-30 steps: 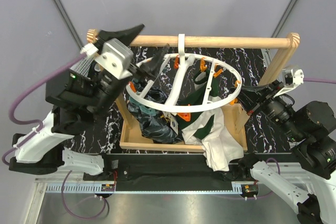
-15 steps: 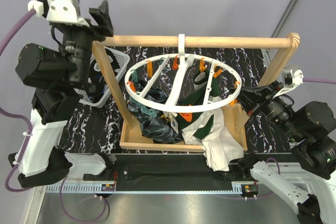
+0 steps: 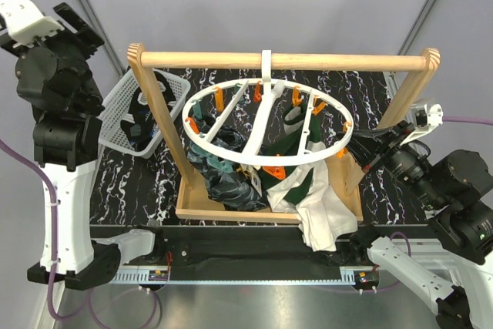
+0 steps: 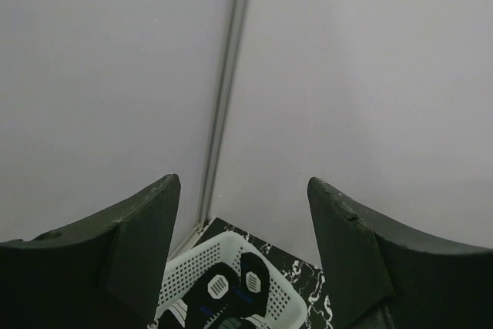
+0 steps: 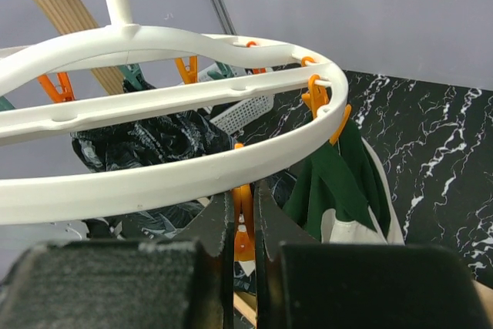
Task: Clip the socks to the hanger
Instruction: Pick up the sock from the bin.
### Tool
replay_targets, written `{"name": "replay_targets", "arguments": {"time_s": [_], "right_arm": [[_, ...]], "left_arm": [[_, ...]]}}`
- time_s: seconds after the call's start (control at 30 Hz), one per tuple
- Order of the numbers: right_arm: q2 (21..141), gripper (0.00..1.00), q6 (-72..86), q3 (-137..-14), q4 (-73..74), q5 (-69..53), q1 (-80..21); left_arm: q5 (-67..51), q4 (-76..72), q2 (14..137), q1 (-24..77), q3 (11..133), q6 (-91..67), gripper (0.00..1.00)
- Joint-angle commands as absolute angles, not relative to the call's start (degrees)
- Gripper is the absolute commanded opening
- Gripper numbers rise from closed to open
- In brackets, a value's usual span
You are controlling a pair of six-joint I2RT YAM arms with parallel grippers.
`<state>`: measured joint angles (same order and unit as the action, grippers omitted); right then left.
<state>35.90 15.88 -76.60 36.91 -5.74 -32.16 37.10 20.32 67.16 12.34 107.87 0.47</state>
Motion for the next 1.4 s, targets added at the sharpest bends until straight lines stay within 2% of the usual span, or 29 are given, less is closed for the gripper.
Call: {"name": "replay_targets", "arguments": {"time_s": [0.0,0.13,0.27,0.47,0.5,0.57,0.63,0.83,0.97,1.17,1.2,1.27,1.37], "right_arm": [[36.56,0.0,17.22,-74.63,42.54,-6.94,-32.34],[37.09,0.0,18.37,-72.95,42.89,-7.12,-32.26],[38.14,0.0,19.16,-72.6,42.8,-8.69,-32.34],[39.64,0.0,20.13,-74.35,43.24,-11.51,-32.34],[39.64,0.0,19.69,-74.7,43.94,-11.43,-32.34],[39.55,0.0,19.6,-74.45,44.38,-11.51,-32.34],[39.11,0.0,19.77,-74.01,44.39,-11.78,-32.34],[37.88,0.0,19.42,-72.95,45.0,-12.74,-32.34],[37.09,0.0,18.46,-72.95,46.23,-12.92,-32.34],[35.42,0.0,18.28,-72.07,46.06,-14.06,-32.34],[35.16,0.0,18.37,-71.81,45.53,-14.32,-32.34],[34.89,0.0,18.89,-71.28,45.18,-15.29,-32.34],[34.72,0.0,19.25,-71.02,44.65,-16.08,-32.34]], "left_arm": [[33.85,22.4,68.01,6.08,107.4,-9.12,0.72],[24.37,26.01,70.31,-2.44,102.76,-15.37,0.7],[21.54,20.77,69.17,-3.25,89.52,-19.24,0.67],[21.26,18.36,71.79,-3.34,78.93,-21.79,0.61],[22.05,19.33,72.59,-3.43,77.45,-22.14,0.61],[23.81,23.19,75.39,-3.34,76.03,-23.64,0.69],[25.48,29.66,77.25,-3.43,74.89,-26.96,0.72],[24.1,29.54,75.77,-4.66,62.35,-28.57,0.72],[23.64,29.01,71.29,-5.27,57.75,-25.93,0.64],[25.93,29.1,68.38,-6.33,55.82,-17.77,0.58],[22.97,28.05,68.38,-6.5,55.55,-15.84,0.55],[19.18,26.37,68.73,-6.5,55.9,-10.48,0.41],[14.25,26.89,69.6,-6.59,57.21,-4.23,0.34]]}}
